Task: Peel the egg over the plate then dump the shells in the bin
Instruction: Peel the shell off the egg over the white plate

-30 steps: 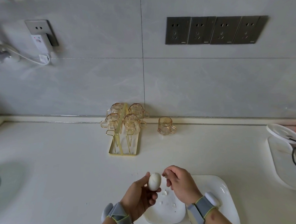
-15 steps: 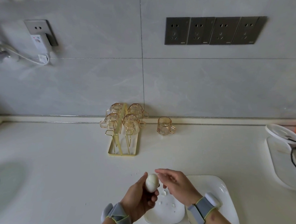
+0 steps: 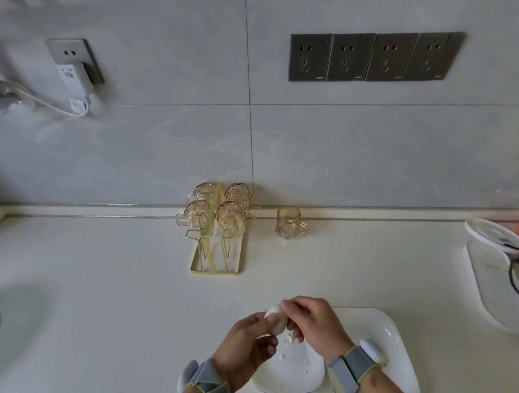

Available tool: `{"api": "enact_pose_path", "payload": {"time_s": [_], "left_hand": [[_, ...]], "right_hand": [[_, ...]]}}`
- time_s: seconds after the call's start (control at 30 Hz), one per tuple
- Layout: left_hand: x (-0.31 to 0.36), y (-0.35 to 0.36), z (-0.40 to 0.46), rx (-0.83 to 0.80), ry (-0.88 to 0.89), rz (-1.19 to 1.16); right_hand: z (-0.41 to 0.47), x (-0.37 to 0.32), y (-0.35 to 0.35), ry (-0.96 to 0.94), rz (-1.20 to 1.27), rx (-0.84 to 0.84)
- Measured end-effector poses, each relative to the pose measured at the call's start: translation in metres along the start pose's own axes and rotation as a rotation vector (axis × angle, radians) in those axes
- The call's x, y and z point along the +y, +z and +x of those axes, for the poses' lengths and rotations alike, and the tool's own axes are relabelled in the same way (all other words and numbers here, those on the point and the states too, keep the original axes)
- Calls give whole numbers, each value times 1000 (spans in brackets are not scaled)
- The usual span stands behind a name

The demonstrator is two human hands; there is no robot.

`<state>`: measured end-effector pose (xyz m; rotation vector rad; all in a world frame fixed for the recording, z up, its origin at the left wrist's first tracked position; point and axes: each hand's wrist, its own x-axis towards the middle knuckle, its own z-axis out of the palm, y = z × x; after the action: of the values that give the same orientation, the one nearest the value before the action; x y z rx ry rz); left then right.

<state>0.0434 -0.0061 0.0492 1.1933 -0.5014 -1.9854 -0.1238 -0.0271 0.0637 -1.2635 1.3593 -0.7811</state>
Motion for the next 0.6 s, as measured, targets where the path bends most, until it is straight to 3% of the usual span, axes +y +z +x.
{"api": "enact_pose_path", "payload": {"time_s": [0.3, 0.6], "left_hand": [[-1, -4, -2, -31, 34, -45], [-4, -10, -1, -17, -6, -159]], "right_hand": [[-1, 1, 3, -74, -140, 90], [2, 7, 0, -14, -141, 197]]}}
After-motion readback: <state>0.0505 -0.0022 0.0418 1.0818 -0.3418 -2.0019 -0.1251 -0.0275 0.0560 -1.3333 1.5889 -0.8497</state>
